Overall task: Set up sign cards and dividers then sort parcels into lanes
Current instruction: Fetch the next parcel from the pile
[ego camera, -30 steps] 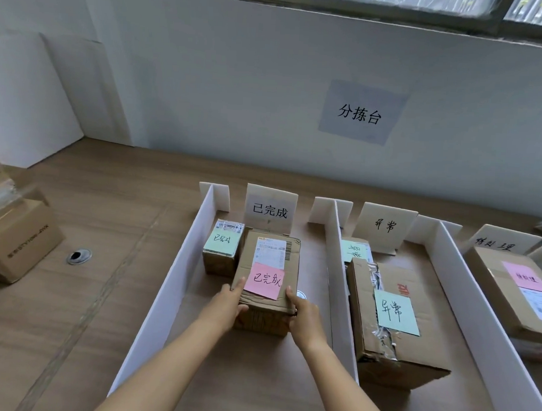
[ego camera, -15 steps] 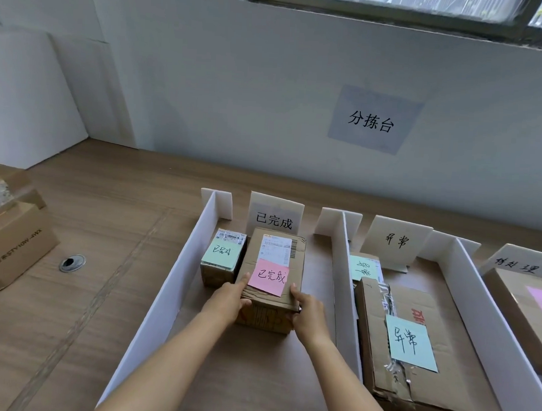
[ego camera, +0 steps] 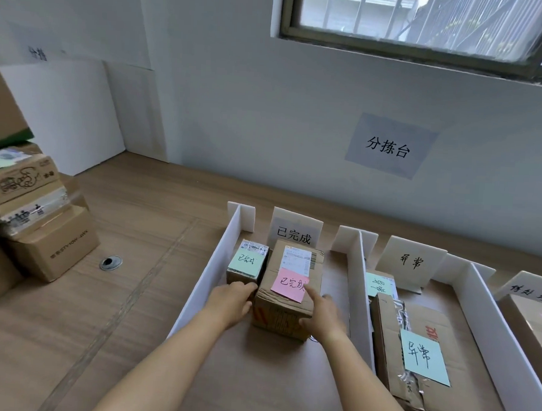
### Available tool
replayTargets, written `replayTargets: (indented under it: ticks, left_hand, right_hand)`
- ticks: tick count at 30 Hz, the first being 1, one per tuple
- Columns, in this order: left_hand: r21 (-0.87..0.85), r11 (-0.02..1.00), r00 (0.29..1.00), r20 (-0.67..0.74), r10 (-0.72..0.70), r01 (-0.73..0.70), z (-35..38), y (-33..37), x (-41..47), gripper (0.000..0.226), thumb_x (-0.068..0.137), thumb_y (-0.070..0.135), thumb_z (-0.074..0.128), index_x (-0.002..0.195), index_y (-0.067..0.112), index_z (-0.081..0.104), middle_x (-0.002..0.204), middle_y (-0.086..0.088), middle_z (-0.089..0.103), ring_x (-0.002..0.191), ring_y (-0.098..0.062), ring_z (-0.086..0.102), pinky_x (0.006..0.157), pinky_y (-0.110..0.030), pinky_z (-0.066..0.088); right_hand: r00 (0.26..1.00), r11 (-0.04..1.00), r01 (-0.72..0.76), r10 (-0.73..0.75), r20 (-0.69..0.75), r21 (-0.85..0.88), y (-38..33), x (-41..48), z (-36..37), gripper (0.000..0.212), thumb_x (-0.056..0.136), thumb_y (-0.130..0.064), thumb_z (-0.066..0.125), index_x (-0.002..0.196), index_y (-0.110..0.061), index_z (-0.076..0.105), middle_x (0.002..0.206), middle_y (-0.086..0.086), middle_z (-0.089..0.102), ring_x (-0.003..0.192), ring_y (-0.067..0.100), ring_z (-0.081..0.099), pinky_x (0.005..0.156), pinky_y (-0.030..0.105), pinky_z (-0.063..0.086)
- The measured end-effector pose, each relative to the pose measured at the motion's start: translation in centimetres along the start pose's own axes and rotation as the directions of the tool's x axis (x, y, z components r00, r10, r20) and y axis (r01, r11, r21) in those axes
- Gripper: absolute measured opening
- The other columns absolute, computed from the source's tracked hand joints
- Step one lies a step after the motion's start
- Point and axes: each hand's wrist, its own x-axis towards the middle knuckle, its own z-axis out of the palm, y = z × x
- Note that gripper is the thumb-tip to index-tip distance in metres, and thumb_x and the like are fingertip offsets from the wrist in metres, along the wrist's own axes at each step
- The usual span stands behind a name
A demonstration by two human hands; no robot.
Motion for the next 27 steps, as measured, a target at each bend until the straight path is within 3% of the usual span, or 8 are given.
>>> replayTargets:
  ticks: [4, 10, 16, 21, 27]
  left_hand:
    - [0.2, 0.977, 0.997, -0.054, -0.06, 0.069, -3.1, -3.4, -3.6, 0.03, 0.091, 0.019, 0.045, 0.12, 0.017, 0.048, 0.12, -0.006, 0.056, 0.112, -0.028, 0.053, 0.084, -0.033, 0.04]
    - [0.338, 0.9, 0.957, -0.187, -0.222, 0.275, -6.8, -9.8, -11.3, 0.056, 0.084, 0.026, 0.054, 0.136, 0.024, 0.034, 0.13, -0.004, 0.043, 0.122, -0.023, 0.043, 0.104, -0.039, 0.027]
    - [0.33, 0.795, 0.858, -0.273, -0.436, 0.509, -11.1, -17.6, -21.4, 0.076, 0.084, 0.038, 0.056, 0.147, 0.027, 0.016, 0.15, -0.005, 0.023, 0.139, -0.024, 0.022, 0.111, -0.046, 0.021]
    - [0.383, 0.681, 0.782, -0.296, -0.549, 0.624, -13.7, -23.5, -31.1, 0.071, 0.083, 0.043, 0.059, 0.143, 0.026, 0.026, 0.147, -0.005, 0.029, 0.135, -0.024, 0.027, 0.107, -0.046, 0.026]
    - [0.308, 0.58, 0.656, -0.316, -0.686, 0.755, -15.6, -29.2, -42.4, 0.085, 0.083, 0.047, 0.061, 0.149, 0.025, 0.012, 0.148, -0.005, 0.03, 0.135, -0.023, 0.031, 0.109, -0.045, 0.026]
  right_hand:
    - [0.966, 0.972, 0.133, -0.171, -0.196, -0.191, -4.8, -2.8, -0.4, 0.04, 0.087, -0.023, 0.059, 0.126, -0.024, 0.051, 0.13, 0.003, 0.047, 0.116, 0.023, 0.046, 0.089, 0.029, 0.042]
    - [0.904, 0.914, 0.333, -0.379, -0.195, -0.233, -13.8, -7.1, 0.5, 0.028, 0.082, -0.024, 0.057, 0.108, -0.013, 0.053, 0.122, 0.004, 0.051, 0.11, 0.026, 0.046, 0.087, 0.033, 0.042]
    - [0.809, 0.817, 0.526, -0.566, -0.157, -0.237, -23.4, -12.5, 3.1, 0.039, 0.082, -0.03, 0.062, 0.117, -0.018, 0.049, 0.124, 0.001, 0.05, 0.116, 0.024, 0.046, 0.095, 0.035, 0.039]
    - [0.731, 0.738, 0.632, -0.669, -0.134, -0.237, -31.5, -17.6, 6.2, 0.051, 0.08, -0.03, 0.062, 0.128, -0.021, 0.047, 0.129, 0.001, 0.049, 0.119, 0.024, 0.045, 0.095, 0.035, 0.039]
    - [0.644, 0.648, 0.733, -0.759, -0.097, -0.208, -40.2, -25.4, 10.8, 0.052, 0.079, -0.03, 0.061, 0.128, -0.021, 0.047, 0.13, 0.0, 0.049, 0.12, 0.025, 0.045, 0.095, 0.037, 0.039]
